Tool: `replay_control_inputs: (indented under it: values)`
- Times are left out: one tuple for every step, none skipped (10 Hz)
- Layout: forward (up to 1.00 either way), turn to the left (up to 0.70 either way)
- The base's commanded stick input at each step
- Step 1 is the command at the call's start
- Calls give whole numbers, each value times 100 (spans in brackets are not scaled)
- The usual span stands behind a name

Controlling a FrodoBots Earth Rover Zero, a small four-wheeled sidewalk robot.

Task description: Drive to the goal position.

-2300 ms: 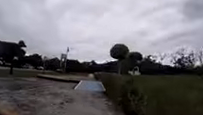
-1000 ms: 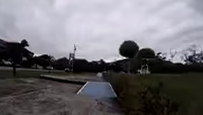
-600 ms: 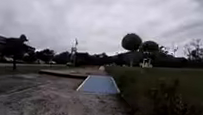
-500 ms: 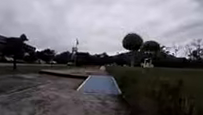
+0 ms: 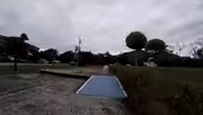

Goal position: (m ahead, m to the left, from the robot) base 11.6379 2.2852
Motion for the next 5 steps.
replay_control_inputs:
  values:
    - [50, 0]
    - [50, 0]
    - [50, 0]
    - [50, 0]
    - [50, 0]
